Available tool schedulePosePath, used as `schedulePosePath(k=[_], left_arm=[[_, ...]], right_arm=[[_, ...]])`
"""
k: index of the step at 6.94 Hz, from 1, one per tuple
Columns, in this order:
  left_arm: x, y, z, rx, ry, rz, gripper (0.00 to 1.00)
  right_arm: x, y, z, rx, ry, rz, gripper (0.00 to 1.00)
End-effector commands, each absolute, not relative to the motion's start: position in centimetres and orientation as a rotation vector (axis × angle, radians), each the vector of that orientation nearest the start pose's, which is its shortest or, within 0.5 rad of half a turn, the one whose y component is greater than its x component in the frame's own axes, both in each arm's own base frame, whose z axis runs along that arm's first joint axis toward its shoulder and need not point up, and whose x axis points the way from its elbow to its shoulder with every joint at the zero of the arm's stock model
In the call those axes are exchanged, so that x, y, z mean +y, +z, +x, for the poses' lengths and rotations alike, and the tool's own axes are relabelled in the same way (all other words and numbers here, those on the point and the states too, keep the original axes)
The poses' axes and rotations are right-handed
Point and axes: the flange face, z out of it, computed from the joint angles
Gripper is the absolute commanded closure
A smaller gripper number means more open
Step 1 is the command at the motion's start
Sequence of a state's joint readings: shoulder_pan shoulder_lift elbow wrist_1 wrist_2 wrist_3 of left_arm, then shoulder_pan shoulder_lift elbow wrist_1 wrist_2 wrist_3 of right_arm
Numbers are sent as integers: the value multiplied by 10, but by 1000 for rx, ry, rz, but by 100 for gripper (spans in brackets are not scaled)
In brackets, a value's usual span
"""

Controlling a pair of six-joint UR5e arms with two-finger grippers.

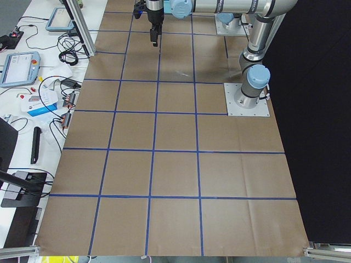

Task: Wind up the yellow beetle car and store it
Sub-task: 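Lower the car into the blue bin and open the right gripper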

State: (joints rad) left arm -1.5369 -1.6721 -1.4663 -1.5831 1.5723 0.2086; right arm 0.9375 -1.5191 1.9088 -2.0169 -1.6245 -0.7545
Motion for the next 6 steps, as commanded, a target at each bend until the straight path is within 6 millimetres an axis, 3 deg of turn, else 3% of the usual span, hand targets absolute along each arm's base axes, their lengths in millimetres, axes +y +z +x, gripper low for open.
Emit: schedulePosePath(k=[1, 3, 6], left_arm=[[-538, 486, -114, 3129, 15, 272, 0], [-538, 486, -115, 3129, 15, 274, 0], [-538, 486, -115, 3129, 15, 274, 0]], right_arm=[[-445, 299, -194, 3270, -111, -112, 64], [-444, 284, -194, 3257, -85, -107, 64], [-446, 246, -220, 3229, -32, -39, 63]])
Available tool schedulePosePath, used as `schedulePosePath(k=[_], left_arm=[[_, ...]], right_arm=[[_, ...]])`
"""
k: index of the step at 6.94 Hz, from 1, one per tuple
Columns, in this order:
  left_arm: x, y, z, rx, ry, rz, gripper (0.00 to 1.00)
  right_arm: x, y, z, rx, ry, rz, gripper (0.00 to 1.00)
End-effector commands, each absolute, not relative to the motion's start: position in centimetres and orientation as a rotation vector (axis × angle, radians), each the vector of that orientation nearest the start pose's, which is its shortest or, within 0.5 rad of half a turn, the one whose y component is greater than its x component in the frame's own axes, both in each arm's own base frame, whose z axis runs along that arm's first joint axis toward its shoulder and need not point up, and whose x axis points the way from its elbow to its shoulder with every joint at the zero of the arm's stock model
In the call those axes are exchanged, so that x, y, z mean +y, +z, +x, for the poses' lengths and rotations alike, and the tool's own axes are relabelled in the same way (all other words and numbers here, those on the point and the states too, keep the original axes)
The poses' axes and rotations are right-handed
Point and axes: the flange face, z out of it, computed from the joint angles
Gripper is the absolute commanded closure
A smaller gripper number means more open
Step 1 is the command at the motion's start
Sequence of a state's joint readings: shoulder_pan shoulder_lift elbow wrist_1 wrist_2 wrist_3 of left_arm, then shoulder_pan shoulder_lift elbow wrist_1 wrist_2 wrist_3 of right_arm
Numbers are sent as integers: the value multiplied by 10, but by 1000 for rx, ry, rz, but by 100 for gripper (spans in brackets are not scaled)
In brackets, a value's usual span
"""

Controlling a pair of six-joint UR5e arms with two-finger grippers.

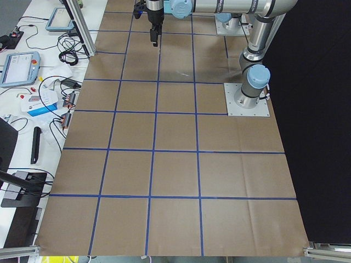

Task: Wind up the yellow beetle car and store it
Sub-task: 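Lower the car into the blue bin and open the right gripper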

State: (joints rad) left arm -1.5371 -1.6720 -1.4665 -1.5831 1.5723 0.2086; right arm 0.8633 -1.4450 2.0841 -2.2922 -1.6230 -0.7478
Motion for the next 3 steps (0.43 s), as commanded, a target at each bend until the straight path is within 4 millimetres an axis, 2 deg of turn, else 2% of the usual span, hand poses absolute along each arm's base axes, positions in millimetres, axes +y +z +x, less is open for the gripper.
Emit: schedulePosePath(k=[1, 2, 3], left_arm=[[-538, 486, -115, 3129, 15, 274, 0], [-538, 486, -115, 3129, 15, 274, 0], [-538, 486, -114, 3129, 15, 272, 0]], right_arm=[[-446, 245, -222, 3232, -30, -14, 63], [-446, 244, -221, 3232, -28, 13, 59], [-446, 246, -222, 3233, -35, 31, 25]])
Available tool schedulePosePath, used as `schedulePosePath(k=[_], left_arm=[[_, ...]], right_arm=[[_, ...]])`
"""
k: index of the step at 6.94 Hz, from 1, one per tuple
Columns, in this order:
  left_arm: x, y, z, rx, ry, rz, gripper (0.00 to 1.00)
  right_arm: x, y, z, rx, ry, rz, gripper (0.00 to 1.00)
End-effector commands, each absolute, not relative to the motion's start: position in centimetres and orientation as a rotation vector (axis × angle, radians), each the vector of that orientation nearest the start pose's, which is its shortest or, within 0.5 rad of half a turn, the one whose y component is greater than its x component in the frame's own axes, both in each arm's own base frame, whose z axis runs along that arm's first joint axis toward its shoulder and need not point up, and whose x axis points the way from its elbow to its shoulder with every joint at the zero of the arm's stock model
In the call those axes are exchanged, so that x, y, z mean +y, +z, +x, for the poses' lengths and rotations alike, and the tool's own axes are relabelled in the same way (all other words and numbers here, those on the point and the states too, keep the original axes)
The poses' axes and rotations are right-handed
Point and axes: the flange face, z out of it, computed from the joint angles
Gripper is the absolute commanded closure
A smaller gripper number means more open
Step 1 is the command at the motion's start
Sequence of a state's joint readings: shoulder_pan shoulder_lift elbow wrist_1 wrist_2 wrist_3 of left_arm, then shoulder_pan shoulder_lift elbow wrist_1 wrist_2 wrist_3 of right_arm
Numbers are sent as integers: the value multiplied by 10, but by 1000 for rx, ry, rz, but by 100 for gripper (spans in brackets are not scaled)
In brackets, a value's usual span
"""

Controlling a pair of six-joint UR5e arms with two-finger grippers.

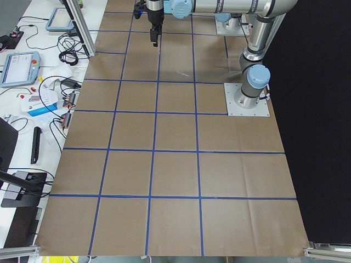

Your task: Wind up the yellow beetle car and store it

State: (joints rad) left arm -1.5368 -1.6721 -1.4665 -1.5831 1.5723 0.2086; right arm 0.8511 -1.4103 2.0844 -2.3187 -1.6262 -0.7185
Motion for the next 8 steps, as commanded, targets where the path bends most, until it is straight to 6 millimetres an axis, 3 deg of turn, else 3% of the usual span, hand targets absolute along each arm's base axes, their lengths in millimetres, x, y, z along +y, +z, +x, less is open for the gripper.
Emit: schedulePosePath(k=[1, 4, 7, 8], left_arm=[[-538, 487, -114, 3129, 12, 272, 0], [-538, 487, -115, 3131, 14, 270, 0], [-544, 486, -114, 3136, 26, 232, 0], [-546, 485, -115, 3140, 26, 174, 0]], right_arm=[[-447, 247, -223, 3241, -47, 31, 0], [-457, 263, -222, 3255, -90, 30, 0], [-493, 316, -209, 3270, -136, -23, 0], [-503, 333, -193, 3262, -135, 1, 0]])
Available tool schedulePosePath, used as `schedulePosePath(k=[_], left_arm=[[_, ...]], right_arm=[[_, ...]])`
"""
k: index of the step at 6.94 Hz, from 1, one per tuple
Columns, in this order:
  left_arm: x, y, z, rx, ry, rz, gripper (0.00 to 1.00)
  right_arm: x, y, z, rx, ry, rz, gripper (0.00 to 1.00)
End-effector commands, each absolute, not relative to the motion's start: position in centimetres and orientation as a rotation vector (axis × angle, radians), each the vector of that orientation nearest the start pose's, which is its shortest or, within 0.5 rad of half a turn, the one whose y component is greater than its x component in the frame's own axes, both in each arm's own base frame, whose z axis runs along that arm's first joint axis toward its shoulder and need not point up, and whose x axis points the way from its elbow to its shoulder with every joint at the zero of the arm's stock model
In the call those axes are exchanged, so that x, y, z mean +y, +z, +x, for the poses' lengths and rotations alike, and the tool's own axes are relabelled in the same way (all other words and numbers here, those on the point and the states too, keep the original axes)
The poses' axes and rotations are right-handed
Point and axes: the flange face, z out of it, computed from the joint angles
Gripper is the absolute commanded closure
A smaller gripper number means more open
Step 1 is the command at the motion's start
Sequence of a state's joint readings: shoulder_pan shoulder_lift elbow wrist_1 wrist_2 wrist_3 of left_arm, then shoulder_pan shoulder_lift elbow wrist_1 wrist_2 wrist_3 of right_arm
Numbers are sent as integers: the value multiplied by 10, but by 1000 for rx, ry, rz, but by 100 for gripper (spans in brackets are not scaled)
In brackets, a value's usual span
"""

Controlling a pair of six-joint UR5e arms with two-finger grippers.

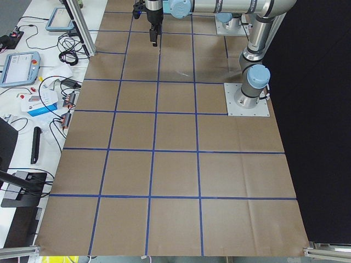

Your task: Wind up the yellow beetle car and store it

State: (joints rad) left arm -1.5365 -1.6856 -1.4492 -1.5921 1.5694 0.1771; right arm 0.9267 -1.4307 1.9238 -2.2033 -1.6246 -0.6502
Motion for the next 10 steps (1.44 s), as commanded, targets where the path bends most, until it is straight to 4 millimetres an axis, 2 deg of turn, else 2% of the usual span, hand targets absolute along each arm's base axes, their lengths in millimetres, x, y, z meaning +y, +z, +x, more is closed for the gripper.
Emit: schedulePosePath(k=[1, 3, 5, 6, 7, 8, 9, 10], left_arm=[[-545, 487, -115, 3141, 21, 164, 0], [-545, 486, -116, 3149, 23, 167, 0], [-541, 487, -115, 3147, 18, 169, 0], [-542, 486, -115, 3149, 15, 172, 0], [-541, 488, -115, 3148, 11, 179, 0], [-540, 488, -115, 3148, 10, 179, 0], [-541, 488, -115, 3148, 13, 179, 0], [-541, 488, -115, 3148, 13, 179, 0]], right_arm=[[-513, 358, -164, 3230, -96, 28, 0], [-537, 393, -79, 3203, -70, 71, 0], [-543, 399, 16, 3191, -56, 55, 0], [-538, 397, 59, 3183, -27, 69, 0], [-535, 408, 107, 3153, -67, 87, 0], [-532, 422, 142, 3138, -91, 125, 0], [-527, 425, 160, 3113, -59, 119, 0], [-525, 425, 160, 3110, -25, 119, 0]])
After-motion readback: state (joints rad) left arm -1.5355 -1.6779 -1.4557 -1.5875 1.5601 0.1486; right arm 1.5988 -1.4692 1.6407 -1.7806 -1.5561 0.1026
